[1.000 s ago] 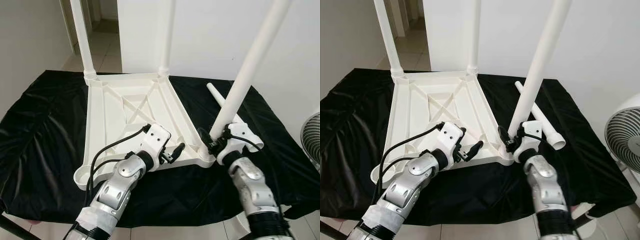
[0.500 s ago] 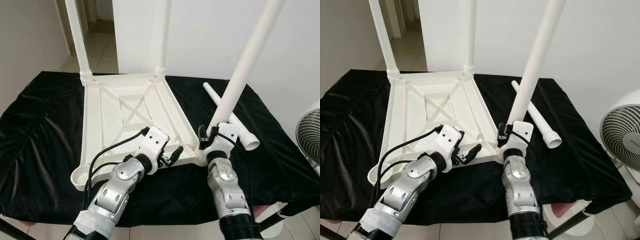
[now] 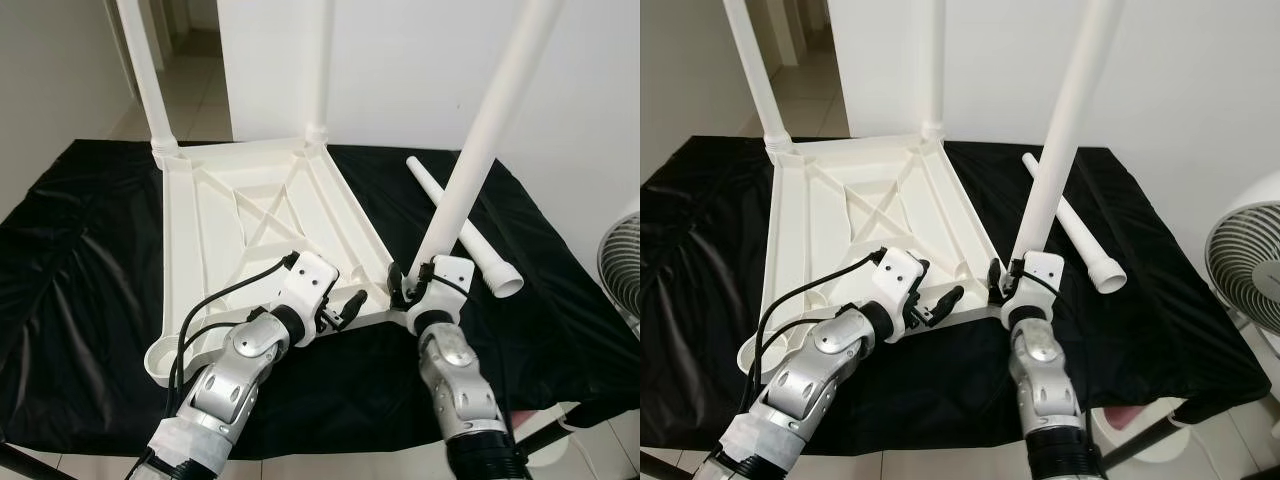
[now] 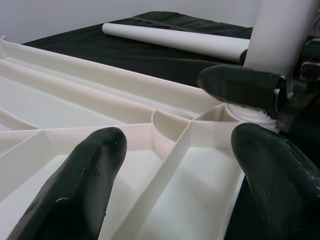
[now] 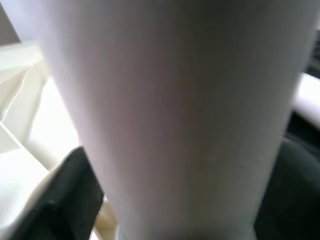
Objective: Building children table
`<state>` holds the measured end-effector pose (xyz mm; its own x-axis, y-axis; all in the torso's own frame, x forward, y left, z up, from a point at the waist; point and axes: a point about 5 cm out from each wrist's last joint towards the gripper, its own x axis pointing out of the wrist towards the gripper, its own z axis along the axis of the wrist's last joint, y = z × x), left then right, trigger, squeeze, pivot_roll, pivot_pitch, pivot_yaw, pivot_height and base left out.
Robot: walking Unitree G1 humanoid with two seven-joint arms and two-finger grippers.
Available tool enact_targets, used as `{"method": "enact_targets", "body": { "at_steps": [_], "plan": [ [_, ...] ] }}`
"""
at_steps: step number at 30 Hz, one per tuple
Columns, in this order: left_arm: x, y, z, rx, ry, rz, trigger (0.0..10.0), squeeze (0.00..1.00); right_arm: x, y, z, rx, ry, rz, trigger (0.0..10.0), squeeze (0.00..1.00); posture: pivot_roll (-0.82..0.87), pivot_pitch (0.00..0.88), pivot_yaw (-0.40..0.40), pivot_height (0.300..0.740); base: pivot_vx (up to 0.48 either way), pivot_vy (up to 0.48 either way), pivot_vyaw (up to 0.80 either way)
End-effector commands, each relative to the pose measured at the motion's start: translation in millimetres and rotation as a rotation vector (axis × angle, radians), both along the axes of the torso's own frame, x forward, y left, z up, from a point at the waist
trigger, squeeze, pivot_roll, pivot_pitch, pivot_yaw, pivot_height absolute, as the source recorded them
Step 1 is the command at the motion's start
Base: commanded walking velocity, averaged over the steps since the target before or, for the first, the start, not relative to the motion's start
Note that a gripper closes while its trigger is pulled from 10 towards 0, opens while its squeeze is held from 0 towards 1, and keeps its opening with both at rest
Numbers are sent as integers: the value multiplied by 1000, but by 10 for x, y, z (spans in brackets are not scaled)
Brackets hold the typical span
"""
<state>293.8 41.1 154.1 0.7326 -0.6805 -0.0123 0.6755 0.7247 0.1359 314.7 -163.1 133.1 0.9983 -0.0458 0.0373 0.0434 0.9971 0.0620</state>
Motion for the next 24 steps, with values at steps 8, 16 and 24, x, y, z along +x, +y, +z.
{"method": "enact_targets", "body": {
  "at_steps": [8, 16, 24],
  "plan": [
    [-34, -33, 33, -2, -1, -48, 10000, 0, 64, -67, 106, -21, -3, 171, 10000, 0, -22, 45, -1, 740, 0, 0, 0],
    [-55, -19, 38, -1, 0, -47, 10000, 0, -11, 73, 127, -150, -27, 576, 10000, 0, -10, 38, -5, 740, 0, 0, 0],
    [-65, -29, 39, -2, 1, -47, 10000, 0, -6, 13, 103, -191, -7, 620, 0, 0, -4, 32, -12, 740, 0, 0, 0]
  ]
}}
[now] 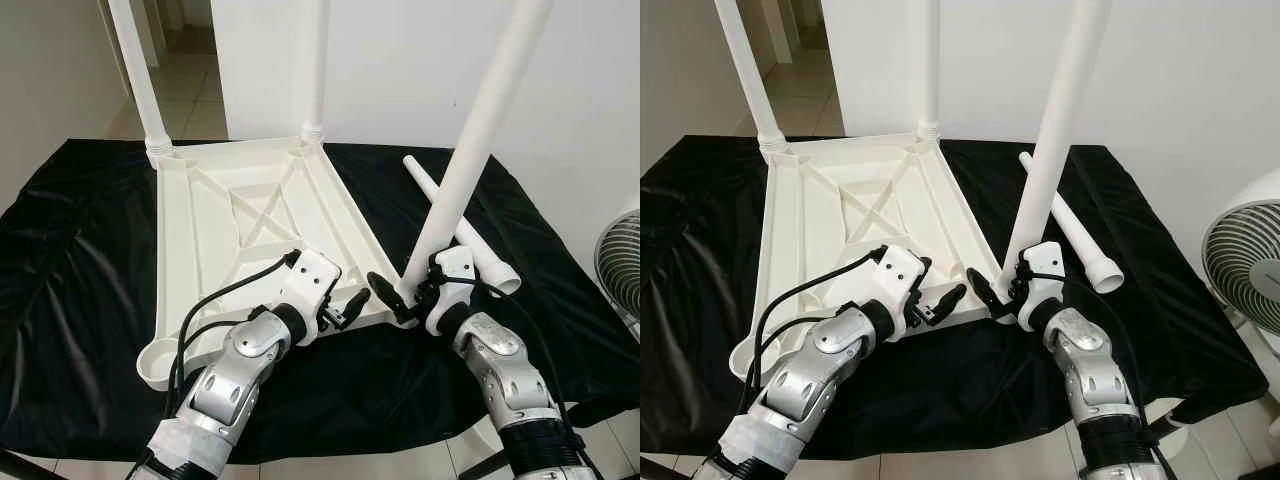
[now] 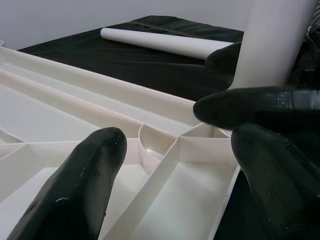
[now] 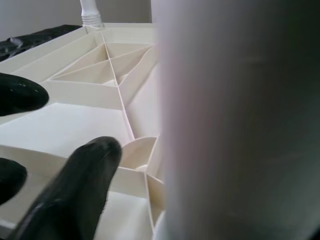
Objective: Building children table
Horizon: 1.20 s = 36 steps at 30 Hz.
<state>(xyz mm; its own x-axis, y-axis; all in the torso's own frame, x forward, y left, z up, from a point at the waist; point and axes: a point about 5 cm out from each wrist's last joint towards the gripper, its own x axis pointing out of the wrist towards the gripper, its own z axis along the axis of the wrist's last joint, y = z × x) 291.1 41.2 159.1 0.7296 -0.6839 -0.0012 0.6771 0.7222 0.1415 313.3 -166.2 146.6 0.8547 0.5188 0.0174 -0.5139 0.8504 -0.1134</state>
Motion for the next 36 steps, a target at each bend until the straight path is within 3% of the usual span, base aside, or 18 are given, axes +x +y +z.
{"method": "enact_targets", "body": {
  "at_steps": [1, 7, 15, 19, 21, 29, 30, 36],
  "plan": [
    [-39, -31, -9, 2, 13, -42, 10000, 0, 9, 19, -30, -19, 12, 31, 0, 0, -6, 29, -12, 740, 0, 0, 0],
    [-38, -36, -8, 3, 15, -46, 10000, 0, 20, -42, -38, -14, 6, 2, 0, 0, -10, 23, -7, 740, 0, 0, 0],
    [-41, -43, -13, 9, 16, -57, 10000, 0, 13, -25, -68, 30, 10, -125, 0, 0, -11, 18, -7, 740, 0, 0, 0],
    [-50, -47, -21, 10, 18, -59, 10000, 0, -5, 28, -95, 65, 21, -191, 0, 0, -10, 19, -10, 740, 0, 0, 0],
    [-61, -55, -29, 10, 22, -62, 10000, 0, -9, 97, -140, 86, 38, -309, 0, 0, -10, 22, -10, 740, 0, 0, 0],
    [-65, -53, -36, 8, 26, -59, 10000, 0, -29, 199, -159, 107, 46, -515, 0, 0, -9, 25, -15, 740, 0, 0, 0],
    [-63, -56, -35, 7, 29, -59, 10000, 0, -61, 280, -190, 107, 54, -598, 0, 0, -7, 31, -19, 740, 0, 0, 0],
    [-60, -59, -29, 1, 31, -56, 10000, 0, -87, 375, -183, 113, 59, -617, 0, 0, -9, 37, -17, 740, 0, 0, 0]
  ]
}}
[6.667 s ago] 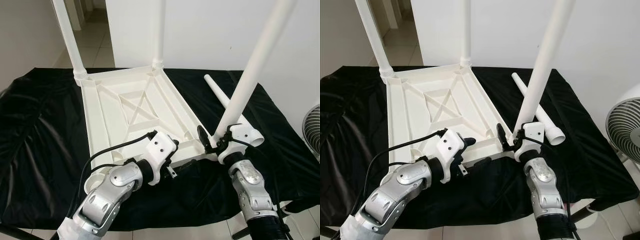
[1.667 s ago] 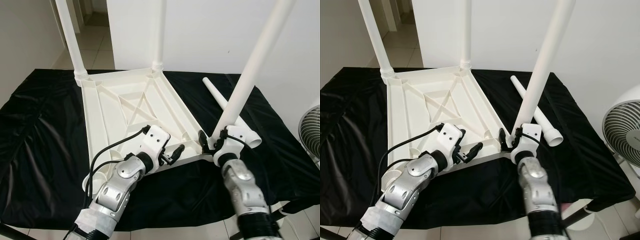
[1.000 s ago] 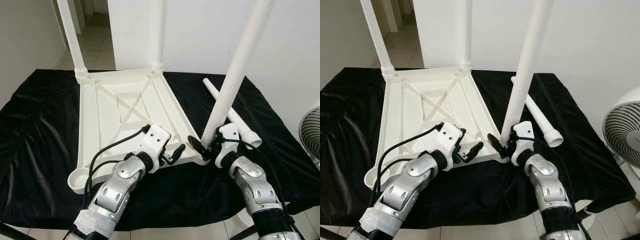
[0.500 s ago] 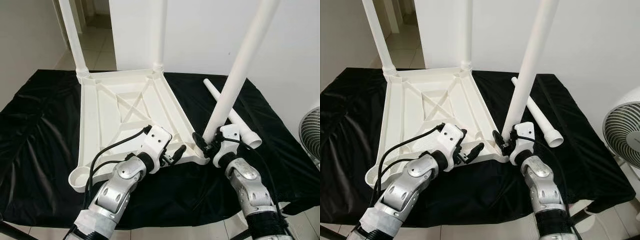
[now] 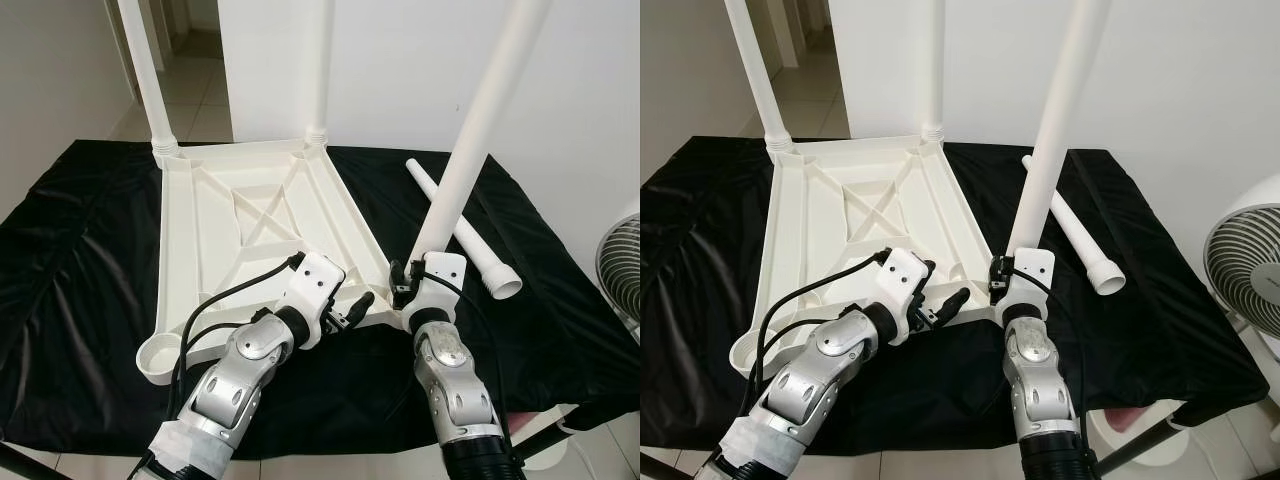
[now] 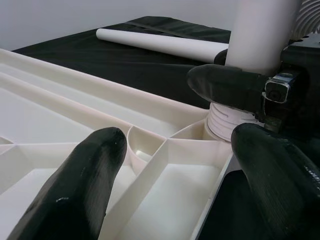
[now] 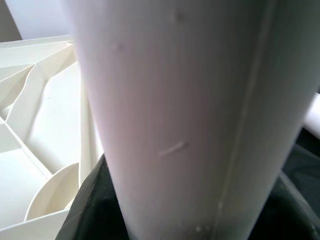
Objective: Building children table
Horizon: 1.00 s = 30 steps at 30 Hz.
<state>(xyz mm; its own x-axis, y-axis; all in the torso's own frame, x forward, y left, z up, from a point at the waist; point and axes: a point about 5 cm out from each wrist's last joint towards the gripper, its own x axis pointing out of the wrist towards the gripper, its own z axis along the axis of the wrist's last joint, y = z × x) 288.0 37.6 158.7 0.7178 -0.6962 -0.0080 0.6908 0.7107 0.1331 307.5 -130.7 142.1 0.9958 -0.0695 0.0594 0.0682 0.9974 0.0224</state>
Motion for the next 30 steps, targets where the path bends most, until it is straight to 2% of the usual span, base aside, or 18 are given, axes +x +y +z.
{"method": "enact_targets", "body": {
  "at_steps": [1, 3, 4, 5, 6, 8, 12, 15, 16, 19, 20, 21, 26, 30],
  "plan": [
    [-28, -24, -23, 0, 22, -37, 10000, 0, -24, 19, -127, -22, 75, -2, 0, 0, -10, 40, -17, 740, 0, 0, 0],
    [-28, -24, -23, 0, 22, -37, 10000, 0, -24, 19, -127, -22, 75, -2, 0, 0, -10, 40, -17, 740, 0, 0, 0],
    [-28, -23, -23, 0, 23, -37, 10000, 0, -15, -8, -116, -36, 70, -9, 4431, 0, -10, 40, -17, 740, 0, 0, 0],
    [-26, -23, -23, 2, 23, -36, 10000, 0, -3, -28, -111, -41, 71, -7, 10000, 0, -12, 42, -16, 740, 0, 0, 0],
    [-22, -20, -20, 2, 23, -35, 10000, 0, 5, -50, -96, -46, 61, -1, 10000, 1000, -12, 43, -16, 740, 0, 0, 0],
    [-18, -19, -18, 1, 23, -34, 10000, 0, 10, -63, -86, -49, 54, 2, 10000, 1000, -12, 43, -16, 740, 0, 0, 0],
    [2, -10, -15, -1, 22, -29, 10000, 0, 34, -137, -22, -82, 17, 111, 10000, 1000, -19, 39, -15, 740, 0, 0, 0],
    [5, -12, -13, -1, 21, -29, 10000, 0, 34, -160, -1, -74, 2, 137, 10000, 1000, -22, 37, -14, 740, 0, 0, 0],
    [14, -20, 5, -4, 16, -30, 10000, 0, 25, -201, 49, -82, -19, 243, 10000, 1000, -23, 36, -15, 740, 0, 0, 0],
    [24, -26, 20, -7, 12, -31, 10000, 0, 7, -240, 98, -88, -34, 365, 10000, 1000, -26, 36, -13, 740, 0, 0, 0],
    [23, -26, 22, -8, 12, -32, 10000, 0, 2, -254, 107, -107, -35, 407, 10000, 0, -28, 37, -12, 740, 0, 0, 0],
    [23, -26, 22, -8, 12, -32, 10000, 0, 2, -254, 107, -107, -35, 407, 10000, 0, -28, 37, -12, 740, 0, 0, 0],
    [29, -17, 23, -6, 10, -30, 10000, 0, -29, -296, 98, -163, -20, 575, 10000, 0, -24, 35, -16, 740, 0, 0, 0],
    [33, -13, 27, -7, 10, -28, 10000, 0, -34, -307, 91, -175, -14, 619, 10000, 0, -23, 34, -17, 740, 0, 0, 0]
  ]
}}
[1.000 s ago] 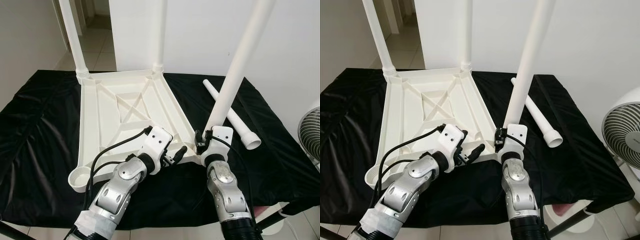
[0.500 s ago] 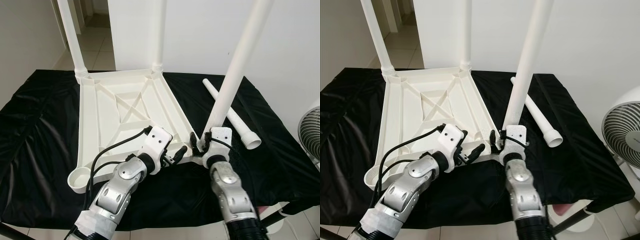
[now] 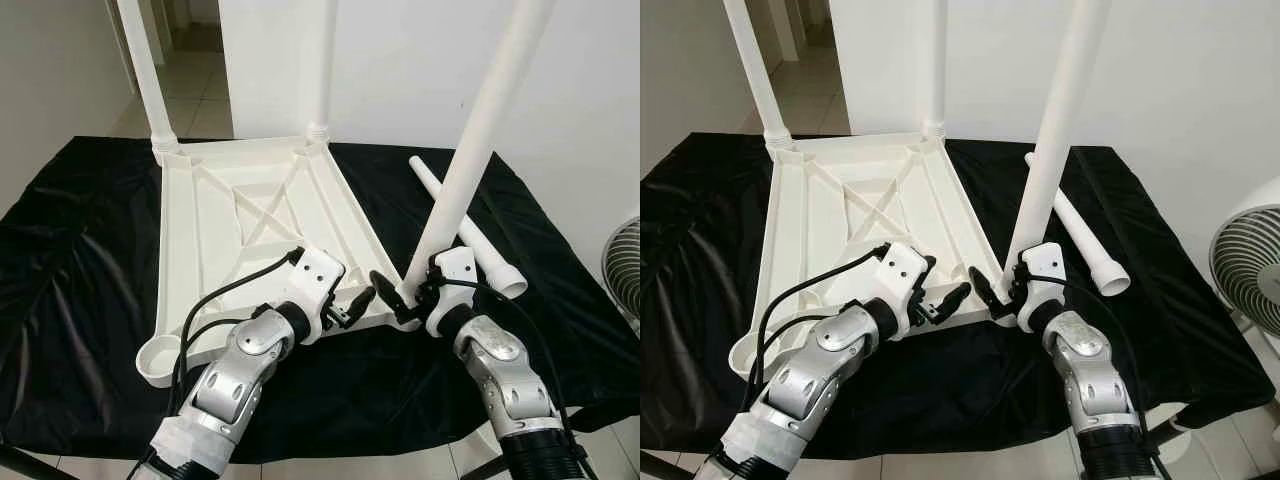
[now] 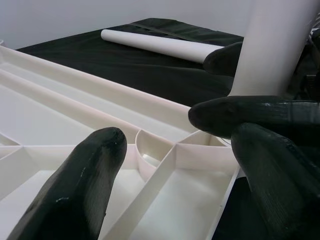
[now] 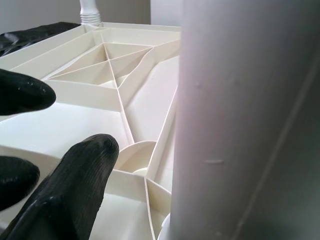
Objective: Building children table
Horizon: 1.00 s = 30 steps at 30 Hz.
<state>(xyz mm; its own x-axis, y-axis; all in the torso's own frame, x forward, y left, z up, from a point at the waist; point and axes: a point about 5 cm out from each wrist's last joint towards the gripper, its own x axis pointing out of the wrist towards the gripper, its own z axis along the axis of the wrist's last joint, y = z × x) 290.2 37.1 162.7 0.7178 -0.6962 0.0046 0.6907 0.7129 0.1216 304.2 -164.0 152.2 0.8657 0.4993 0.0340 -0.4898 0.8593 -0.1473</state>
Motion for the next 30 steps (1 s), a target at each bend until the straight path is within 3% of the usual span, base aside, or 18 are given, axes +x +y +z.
{"method": "enact_targets", "body": {
  "at_steps": [1, 8, 9, 11, 12, 21, 30],
  "plan": [
    [13, -6, -12, 9, 11, -26, 10000, 0, 9, 7, -15, -3, 6, 56, 10000, 0, -21, 33, -19, 740, 0, 0, 0],
    [-20, -8, -28, 5, 19, -38, 10000, 0, 62, -89, -97, -28, 40, 95, 10000, 0, -17, 30, -21, 740, 0, 0, 0],
    [-32, -3, -45, 14, 23, -47, 10000, 0, 68, -114, -115, -26, 48, 96, 1098, 0, -13, 26, -20, 740, 0, 0, 0],
    [-41, 0, -58, 20, 26, -53, 10000, 0, 72, -131, -127, -24, 54, 96, 1098, 0, -13, 26, -19, 740, 0, 0, 0],
    [-53, 6, -73, 26, 31, -60, 10000, 0, 76, -153, -143, -23, 59, 93, 0, 0, -13, 26, -19, 740, 0, 0, 0],
    [-93, 3, -106, 39, 42, -78, 10000, 0, 82, -211, -182, 1, 57, 38, 0, 0, -9, 24, -17, 740, 0, 0, 0],
    [-127, -25, -121, 31, 52, -83, 10000, 0, 111, -153, -252, 71, 69, -227, 0, 0, -9, 22, -25, 740, 0, 0, 0]
  ]
}}
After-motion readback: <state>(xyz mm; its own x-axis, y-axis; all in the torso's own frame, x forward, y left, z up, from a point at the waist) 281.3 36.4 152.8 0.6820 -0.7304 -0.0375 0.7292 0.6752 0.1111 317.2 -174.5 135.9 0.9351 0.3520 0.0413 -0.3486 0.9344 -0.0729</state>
